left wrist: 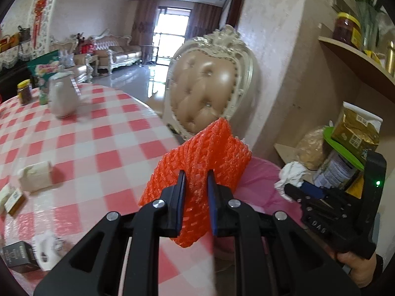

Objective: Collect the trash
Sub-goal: 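Carry the net and tissue over the pink bin and open both tools, then move both open tools back over the table toward the remaining trash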

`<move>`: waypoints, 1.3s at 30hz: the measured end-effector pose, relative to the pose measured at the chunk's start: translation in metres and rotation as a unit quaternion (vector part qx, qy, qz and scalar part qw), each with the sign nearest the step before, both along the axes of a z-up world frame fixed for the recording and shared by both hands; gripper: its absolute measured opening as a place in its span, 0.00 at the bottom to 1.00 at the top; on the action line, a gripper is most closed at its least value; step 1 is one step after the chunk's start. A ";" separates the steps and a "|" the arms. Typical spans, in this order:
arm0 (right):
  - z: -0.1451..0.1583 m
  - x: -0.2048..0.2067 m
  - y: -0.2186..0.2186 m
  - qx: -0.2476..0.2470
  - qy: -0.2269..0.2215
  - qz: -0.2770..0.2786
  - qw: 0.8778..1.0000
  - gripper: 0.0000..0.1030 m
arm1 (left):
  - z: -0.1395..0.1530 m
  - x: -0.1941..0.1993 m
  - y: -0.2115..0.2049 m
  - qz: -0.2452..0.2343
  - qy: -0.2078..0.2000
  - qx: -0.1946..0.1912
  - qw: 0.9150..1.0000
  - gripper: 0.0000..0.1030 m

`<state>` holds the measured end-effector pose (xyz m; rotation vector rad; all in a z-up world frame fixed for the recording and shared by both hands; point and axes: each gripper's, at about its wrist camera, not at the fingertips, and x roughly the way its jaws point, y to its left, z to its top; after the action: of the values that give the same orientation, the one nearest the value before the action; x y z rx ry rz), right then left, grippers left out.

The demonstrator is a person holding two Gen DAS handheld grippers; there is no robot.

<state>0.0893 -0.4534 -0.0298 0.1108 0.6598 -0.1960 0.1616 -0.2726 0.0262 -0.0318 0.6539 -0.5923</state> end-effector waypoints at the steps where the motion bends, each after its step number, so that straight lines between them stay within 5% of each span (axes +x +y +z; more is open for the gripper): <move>1: -0.001 -0.001 -0.004 0.001 0.001 -0.003 1.000 0.33 | -0.001 0.000 -0.008 -0.006 0.001 0.001 1.000 0.16; 18: -0.010 -0.006 -0.038 0.011 0.000 -0.032 0.999 0.35 | -0.019 0.019 -0.085 -0.059 0.045 -0.008 0.997 0.16; 24: -0.009 -0.007 -0.044 0.011 -0.003 -0.044 0.999 0.59 | -0.031 0.034 -0.099 -0.070 0.075 -0.023 0.994 0.37; 30: -0.011 -0.008 -0.044 0.012 0.000 -0.042 0.999 0.59 | -0.038 0.037 -0.089 -0.058 0.081 -0.021 0.995 0.37; 39: -0.005 -0.014 -0.032 0.009 -0.010 -0.034 0.999 0.72 | -0.036 0.026 -0.049 -0.028 0.075 -0.028 0.996 0.37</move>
<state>0.0754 -0.4856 -0.0344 0.1531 0.6378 -0.2536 0.1876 -0.3218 -0.0096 -0.1121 0.7847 -0.6663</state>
